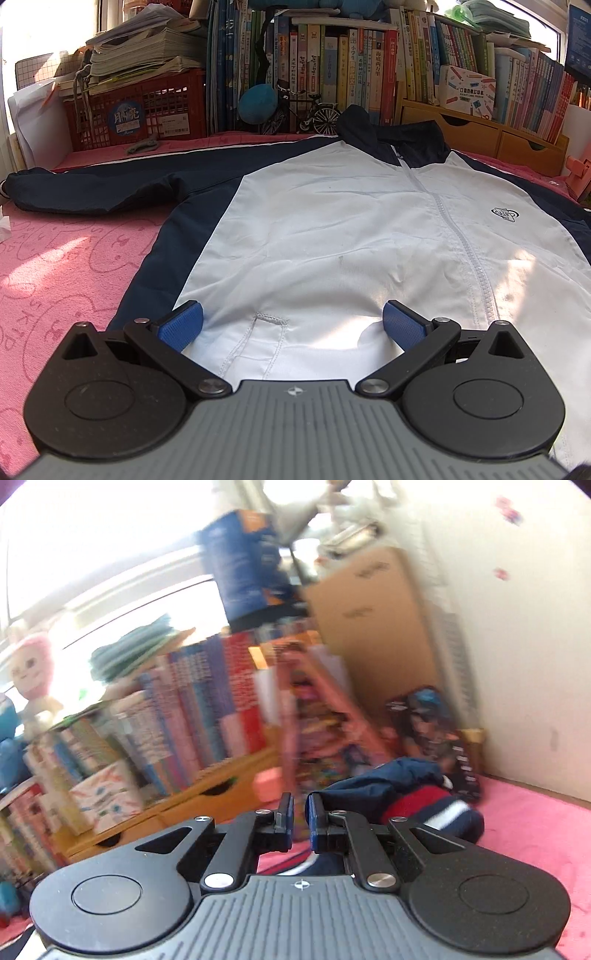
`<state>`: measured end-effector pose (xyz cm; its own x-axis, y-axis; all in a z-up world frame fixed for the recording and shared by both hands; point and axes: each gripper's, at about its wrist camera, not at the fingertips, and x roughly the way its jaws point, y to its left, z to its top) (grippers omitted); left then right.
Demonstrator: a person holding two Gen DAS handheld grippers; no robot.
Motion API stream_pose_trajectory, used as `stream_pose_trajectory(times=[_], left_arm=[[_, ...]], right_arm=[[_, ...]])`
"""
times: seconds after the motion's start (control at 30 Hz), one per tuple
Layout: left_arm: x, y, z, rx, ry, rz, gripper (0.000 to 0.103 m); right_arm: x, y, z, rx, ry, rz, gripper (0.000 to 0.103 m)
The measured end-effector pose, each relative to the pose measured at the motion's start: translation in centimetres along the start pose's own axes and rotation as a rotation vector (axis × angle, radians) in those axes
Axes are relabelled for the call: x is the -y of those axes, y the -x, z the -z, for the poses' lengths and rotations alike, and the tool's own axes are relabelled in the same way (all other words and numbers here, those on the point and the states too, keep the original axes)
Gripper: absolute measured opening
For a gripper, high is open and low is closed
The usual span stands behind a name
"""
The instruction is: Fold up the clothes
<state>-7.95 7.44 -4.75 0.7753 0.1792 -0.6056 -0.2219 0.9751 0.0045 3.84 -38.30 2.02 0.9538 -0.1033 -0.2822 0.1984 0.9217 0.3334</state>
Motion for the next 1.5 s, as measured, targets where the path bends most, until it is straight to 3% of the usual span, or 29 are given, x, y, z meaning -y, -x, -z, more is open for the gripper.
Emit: stream_pose_trajectory(times=[0.1,0.27,0.33,0.4,0.47,0.6,0.73,0.9,1.1,1.2,1.27,1.4,1.5], left_arm=[[-0.1,0.0,0.0,0.002,0.003,0.003,0.103],[-0.2,0.1,0.1,0.009,0.013,0.011,0.103],[-0.3,0.2,0.1,0.012,0.017,0.016,0.103],[-0.4,0.3,0.2,0.015,0.023,0.021,0.103],[-0.4,0.3,0.2,0.018,0.028,0.025,0.103],[-0.6,0.3,0.1,0.020,0.036,0.032,0.103],[-1.9,0.7,-0.6,0.000,0.115,0.091,0.103],[-3.6,0.6,-4.9,-0.017,0.352,0.371,0.103],[2.2,-5.5,-10.3,0.016,0.386,0.551,0.103],[5.8,-10.5,-11.3,-0.085,0.410,0.549,0.103],[8.0,-13.0,-11.6,-0.108,0.376,0.518,0.103],[12.4,-16.8,-12.3,-0.108,0.238,0.381,0.103],[15.1,-18.1,-12.3,-0.055,0.109,0.277,0.102]], right_arm=[[-8.7,0.3,1.1,-0.057,0.113,-0.220,0.011],[-22.2,-0.7,7.0,-0.308,0.393,-0.586,0.014],[-25.6,0.1,9.7,-0.384,0.514,-0.654,0.029],[-27.3,1.5,11.8,-0.405,0.604,-0.686,0.060],[-27.5,3.1,12.8,-0.400,0.648,-0.718,0.065],[-23.7,4.7,11.6,-0.392,0.573,-0.682,0.082],[-18.4,4.2,10.7,-0.385,0.485,-0.524,0.084],[-13.2,3.9,11.3,-0.388,0.454,-0.359,0.084],[-11.7,4.0,14.1,-0.377,0.509,-0.297,0.085],[-12.5,3.9,15.4,-0.393,0.575,-0.279,0.086],[-12.7,3.8,15.5,-0.396,0.584,-0.269,0.086],[-12.5,3.3,15.5,-0.428,0.563,-0.265,0.087],[-12.1,3.0,15.3,-0.446,0.530,-0.270,0.087]])
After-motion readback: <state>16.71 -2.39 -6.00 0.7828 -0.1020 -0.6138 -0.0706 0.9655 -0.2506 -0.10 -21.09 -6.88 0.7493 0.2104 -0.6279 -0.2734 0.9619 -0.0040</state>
